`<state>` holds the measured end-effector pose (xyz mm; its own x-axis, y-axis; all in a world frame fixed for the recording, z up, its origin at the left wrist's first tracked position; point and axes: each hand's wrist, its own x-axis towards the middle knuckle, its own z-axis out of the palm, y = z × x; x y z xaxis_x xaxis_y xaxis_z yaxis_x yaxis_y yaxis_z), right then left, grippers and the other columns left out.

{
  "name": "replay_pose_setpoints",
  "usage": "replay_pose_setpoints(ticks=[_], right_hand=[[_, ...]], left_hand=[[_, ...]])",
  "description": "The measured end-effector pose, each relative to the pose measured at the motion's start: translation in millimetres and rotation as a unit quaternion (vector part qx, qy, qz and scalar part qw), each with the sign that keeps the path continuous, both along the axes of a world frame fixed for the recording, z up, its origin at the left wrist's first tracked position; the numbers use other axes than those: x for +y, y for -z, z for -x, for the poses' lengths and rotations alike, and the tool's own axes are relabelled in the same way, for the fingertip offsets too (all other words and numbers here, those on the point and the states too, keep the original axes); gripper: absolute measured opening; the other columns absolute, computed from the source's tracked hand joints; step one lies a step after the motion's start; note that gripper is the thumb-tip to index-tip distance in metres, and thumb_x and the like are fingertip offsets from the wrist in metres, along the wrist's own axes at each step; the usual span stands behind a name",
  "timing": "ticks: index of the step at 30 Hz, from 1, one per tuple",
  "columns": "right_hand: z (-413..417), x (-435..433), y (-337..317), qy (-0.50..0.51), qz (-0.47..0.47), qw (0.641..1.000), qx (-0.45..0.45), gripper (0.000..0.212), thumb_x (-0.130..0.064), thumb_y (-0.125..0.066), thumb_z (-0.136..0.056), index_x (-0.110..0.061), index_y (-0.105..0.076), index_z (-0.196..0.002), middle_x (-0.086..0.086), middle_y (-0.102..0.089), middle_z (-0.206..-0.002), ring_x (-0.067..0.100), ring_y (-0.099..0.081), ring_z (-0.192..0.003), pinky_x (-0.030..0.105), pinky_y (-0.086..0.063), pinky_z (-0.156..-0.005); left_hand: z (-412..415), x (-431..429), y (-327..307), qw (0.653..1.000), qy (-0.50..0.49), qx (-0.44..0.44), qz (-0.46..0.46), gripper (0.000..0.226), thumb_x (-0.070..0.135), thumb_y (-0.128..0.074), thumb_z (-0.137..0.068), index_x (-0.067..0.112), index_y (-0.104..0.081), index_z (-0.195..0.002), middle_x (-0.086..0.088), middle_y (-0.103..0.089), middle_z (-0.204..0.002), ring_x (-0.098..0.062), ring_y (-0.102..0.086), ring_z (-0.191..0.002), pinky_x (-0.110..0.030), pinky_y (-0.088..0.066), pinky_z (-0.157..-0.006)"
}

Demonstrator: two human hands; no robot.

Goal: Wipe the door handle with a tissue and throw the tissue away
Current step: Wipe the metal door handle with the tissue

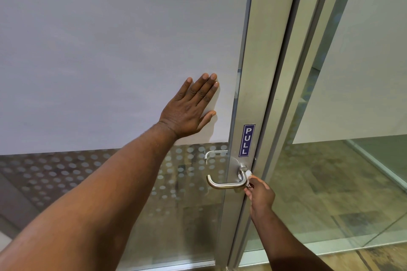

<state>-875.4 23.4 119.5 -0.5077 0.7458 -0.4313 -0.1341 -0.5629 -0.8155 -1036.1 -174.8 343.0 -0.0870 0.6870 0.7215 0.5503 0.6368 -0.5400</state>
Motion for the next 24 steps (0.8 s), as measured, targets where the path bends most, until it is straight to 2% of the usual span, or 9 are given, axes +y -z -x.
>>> replay_pose_setpoints(ticks=[6,10,13,15,17,20,22,24], right_hand=[[4,-8,-7,0.036,0.036,0.999,0.020,0.013,0.002,-0.059,-0.088,-0.001,-0.071,-0.091,0.009,-0.071,-0.078,0.019,-0.068,-0.068,0.027,-0.057,-0.057],[7,-11,-5,-0.006,0.096,0.995,0.040,0.015,-0.005,-0.048,-0.093,-0.003,-0.063,-0.090,0.014,-0.066,-0.088,0.026,-0.066,-0.079,0.035,-0.053,-0.066],[10,-10,-3,-0.024,0.164,0.983,0.078,0.020,-0.007,-0.041,-0.093,0.002,-0.057,-0.101,0.019,-0.061,-0.098,0.035,-0.063,-0.096,0.042,-0.054,-0.081],[12,-10,-3,-0.008,0.175,0.982,0.073,0.018,-0.003,-0.040,-0.091,0.003,-0.057,-0.094,0.021,-0.061,-0.097,0.036,-0.064,-0.093,0.042,-0.055,-0.080],[15,-11,-3,0.013,0.147,0.988,0.044,0.015,0.001,-0.047,-0.089,0.000,-0.060,-0.082,0.018,-0.065,-0.090,0.029,-0.066,-0.078,0.036,-0.054,-0.066],[17,-11,0,0.032,0.037,0.998,-0.026,0.007,-0.003,-0.064,-0.085,-0.001,-0.070,-0.082,0.013,-0.068,-0.076,0.023,-0.062,-0.063,0.034,-0.050,-0.060],[16,-11,1,0.033,-0.076,0.993,-0.079,0.014,-0.008,-0.068,-0.083,-0.003,-0.078,-0.091,0.007,-0.069,-0.071,0.021,-0.060,-0.064,0.038,-0.051,-0.064],[11,-15,-3,0.019,-0.217,0.969,-0.118,0.021,-0.009,-0.063,-0.085,-0.008,-0.079,-0.099,0.005,-0.072,-0.085,0.022,-0.065,-0.079,0.038,-0.053,-0.078]], left_hand=[[0,-1,0,1.000,-0.004,-0.002,0.001,0.076,0.053,-0.026,-0.108,0.007,-0.007,-0.165,-0.013,-0.007,-0.173,-0.024,0.010,-0.159,-0.043,0.007,-0.129],[0,0,0,1.000,0.000,-0.006,-0.001,0.076,0.053,-0.027,-0.108,0.007,-0.007,-0.165,-0.013,-0.005,-0.173,-0.025,0.009,-0.160,-0.043,0.006,-0.130],[0,0,0,1.000,0.001,-0.007,-0.002,0.076,0.053,-0.026,-0.108,0.007,-0.006,-0.165,-0.011,0.004,-0.173,-0.024,0.011,-0.159,-0.043,0.007,-0.129],[1,0,-1,1.000,0.000,-0.007,-0.001,0.076,0.054,-0.026,-0.108,0.007,-0.006,-0.165,-0.011,0.007,-0.172,-0.024,0.011,-0.159,-0.043,0.008,-0.129],[1,0,-1,1.000,-0.001,-0.008,0.000,0.076,0.054,-0.025,-0.108,0.007,-0.005,-0.165,-0.011,0.007,-0.172,-0.024,0.011,-0.159,-0.043,0.009,-0.129],[0,0,-1,1.000,-0.001,-0.008,0.000,0.076,0.054,-0.025,-0.108,0.007,-0.005,-0.165,-0.011,0.001,-0.174,-0.024,0.010,-0.159,-0.043,0.008,-0.129],[0,0,0,1.000,-0.004,-0.007,0.002,0.076,0.054,-0.025,-0.108,0.007,-0.005,-0.165,-0.013,-0.004,-0.173,-0.024,0.010,-0.159,-0.043,0.008,-0.129],[0,0,-1,1.000,-0.006,-0.008,0.003,0.076,0.054,-0.025,-0.108,0.007,-0.006,-0.165,-0.013,-0.006,-0.173,-0.024,0.009,-0.159,-0.043,0.009,-0.129]])
